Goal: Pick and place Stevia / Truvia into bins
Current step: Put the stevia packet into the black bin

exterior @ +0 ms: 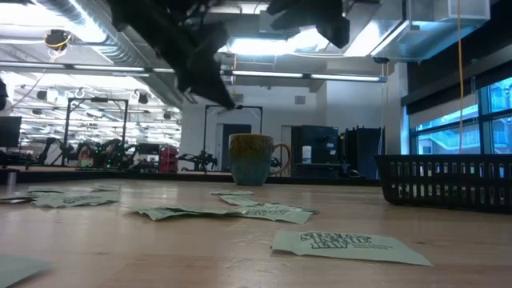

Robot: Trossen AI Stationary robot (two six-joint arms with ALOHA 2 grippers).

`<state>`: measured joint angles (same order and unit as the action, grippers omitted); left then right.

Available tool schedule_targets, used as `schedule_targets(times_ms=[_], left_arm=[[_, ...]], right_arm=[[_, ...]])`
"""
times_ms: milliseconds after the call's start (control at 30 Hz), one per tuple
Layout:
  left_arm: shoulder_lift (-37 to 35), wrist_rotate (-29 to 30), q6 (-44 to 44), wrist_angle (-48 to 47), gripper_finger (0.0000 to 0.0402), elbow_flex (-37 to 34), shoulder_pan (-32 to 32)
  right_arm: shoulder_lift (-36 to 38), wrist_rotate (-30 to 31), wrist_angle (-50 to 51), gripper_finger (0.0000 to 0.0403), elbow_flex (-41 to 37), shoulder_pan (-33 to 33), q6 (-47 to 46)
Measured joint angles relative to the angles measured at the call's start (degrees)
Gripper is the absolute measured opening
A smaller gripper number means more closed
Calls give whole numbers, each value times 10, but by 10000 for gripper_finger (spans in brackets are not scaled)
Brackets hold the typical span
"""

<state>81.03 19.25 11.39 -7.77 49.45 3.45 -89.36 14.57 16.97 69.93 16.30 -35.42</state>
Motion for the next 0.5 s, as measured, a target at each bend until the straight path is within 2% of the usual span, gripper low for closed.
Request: schedule_targets(times_ms=[100,200,300,500], left_arm=[[0,65,1,32,3,0,-48],[0,102,1,65,2,0,-86],[0,111,5,82,3,0,-110],[0,111,67,84,3,0,-124]], right_arm=[[0,51,-5,97,0,-7,-48],[0,86,-6,97,0,-18,-76],[0,98,-9,97,0,-32,-100],[0,99,-10,97,0,-54,-155]])
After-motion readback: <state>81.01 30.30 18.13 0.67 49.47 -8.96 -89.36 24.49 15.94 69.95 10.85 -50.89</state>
